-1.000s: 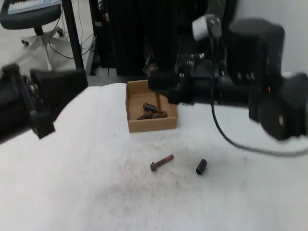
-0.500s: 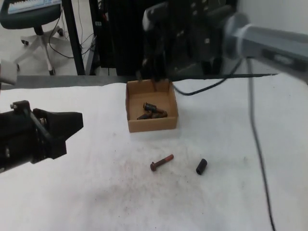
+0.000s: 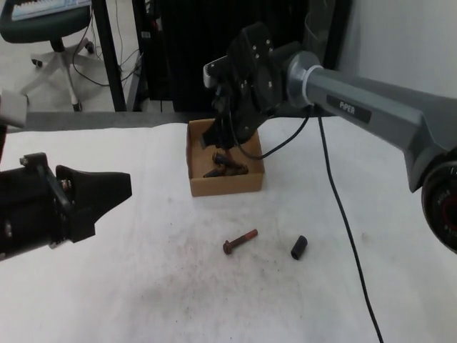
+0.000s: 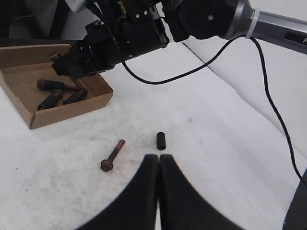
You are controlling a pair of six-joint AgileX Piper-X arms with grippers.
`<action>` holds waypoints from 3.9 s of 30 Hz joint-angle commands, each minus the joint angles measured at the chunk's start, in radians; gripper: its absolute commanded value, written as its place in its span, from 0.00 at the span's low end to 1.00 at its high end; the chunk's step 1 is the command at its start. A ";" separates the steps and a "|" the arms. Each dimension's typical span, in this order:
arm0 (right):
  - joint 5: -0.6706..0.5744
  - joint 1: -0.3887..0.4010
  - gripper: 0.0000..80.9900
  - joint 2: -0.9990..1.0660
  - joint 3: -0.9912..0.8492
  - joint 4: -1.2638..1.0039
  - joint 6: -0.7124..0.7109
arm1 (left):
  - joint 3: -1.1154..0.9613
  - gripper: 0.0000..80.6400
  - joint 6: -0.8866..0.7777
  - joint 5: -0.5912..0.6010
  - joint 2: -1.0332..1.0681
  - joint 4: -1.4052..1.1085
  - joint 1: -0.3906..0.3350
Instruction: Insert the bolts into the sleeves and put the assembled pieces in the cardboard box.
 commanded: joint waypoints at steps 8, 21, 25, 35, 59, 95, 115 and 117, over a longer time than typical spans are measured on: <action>0.012 -0.036 0.01 -0.008 -0.014 -0.012 -0.005 | -0.005 0.00 -0.007 0.013 -0.009 -0.004 0.004; 0.028 -0.036 0.00 0.000 -0.014 -0.020 -0.013 | -0.005 0.00 -0.012 0.026 -0.009 -0.004 0.004; 0.025 -0.036 0.20 0.000 -0.014 -0.029 -0.020 | -0.005 0.00 -0.012 0.028 -0.009 -0.004 0.004; 0.063 -0.036 0.53 0.000 -0.014 0.018 -0.019 | -0.005 0.00 -0.012 0.045 -0.009 -0.004 0.004; -0.173 0.006 0.08 -0.167 -0.010 0.571 -0.589 | -0.005 0.00 -0.004 0.065 -0.009 -0.007 0.004; -0.018 0.122 0.45 -0.081 0.187 0.574 -0.807 | -0.005 0.00 0.109 -0.003 -0.044 0.100 -0.033; -0.084 0.148 0.45 -0.172 0.184 0.566 -0.767 | -0.005 0.00 0.109 -0.003 -0.044 0.100 -0.033; -0.088 0.150 0.45 -0.200 0.184 0.556 -0.767 | -0.005 0.00 0.109 -0.003 -0.044 0.100 -0.033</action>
